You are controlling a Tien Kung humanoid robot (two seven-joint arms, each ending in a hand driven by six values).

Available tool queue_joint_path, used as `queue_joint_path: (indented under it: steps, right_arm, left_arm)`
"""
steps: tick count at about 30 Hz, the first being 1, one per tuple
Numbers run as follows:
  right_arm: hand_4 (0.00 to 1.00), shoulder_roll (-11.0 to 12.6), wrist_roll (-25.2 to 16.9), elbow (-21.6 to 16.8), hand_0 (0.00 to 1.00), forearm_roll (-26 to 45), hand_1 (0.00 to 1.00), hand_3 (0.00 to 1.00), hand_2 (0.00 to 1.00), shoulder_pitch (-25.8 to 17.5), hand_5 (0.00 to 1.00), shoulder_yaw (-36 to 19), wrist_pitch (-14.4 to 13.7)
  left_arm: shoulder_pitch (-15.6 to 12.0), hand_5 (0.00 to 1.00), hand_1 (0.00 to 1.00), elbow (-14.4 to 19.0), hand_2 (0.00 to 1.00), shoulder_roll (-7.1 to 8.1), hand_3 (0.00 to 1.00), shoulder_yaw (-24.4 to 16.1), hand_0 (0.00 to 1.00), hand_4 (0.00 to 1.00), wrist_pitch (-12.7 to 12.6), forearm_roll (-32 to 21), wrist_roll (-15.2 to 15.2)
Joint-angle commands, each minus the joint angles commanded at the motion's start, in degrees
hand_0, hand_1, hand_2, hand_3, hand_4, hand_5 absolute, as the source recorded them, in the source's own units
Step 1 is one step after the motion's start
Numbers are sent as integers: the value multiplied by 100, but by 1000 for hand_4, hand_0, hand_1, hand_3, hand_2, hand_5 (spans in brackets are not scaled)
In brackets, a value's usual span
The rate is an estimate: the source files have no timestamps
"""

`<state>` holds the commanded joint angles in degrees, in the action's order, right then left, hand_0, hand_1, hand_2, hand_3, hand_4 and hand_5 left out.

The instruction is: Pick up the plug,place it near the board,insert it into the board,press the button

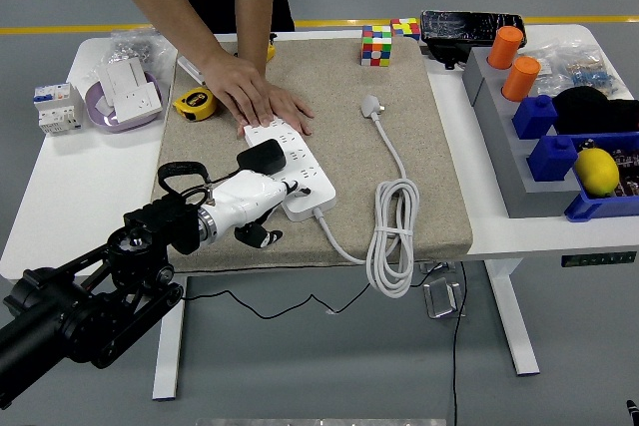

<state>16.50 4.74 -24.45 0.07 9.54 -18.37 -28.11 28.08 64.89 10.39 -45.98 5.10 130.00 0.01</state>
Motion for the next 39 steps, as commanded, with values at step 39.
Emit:
queue_joint_path:
  steps: [39]
  right_arm:
    - [998,-18,21,1,942,-21,872,808,811,-5,998,-57,-11]
  left_arm:
    - [-358,2,43,645,157,62,866,-964,151,716,-603,0,-173]
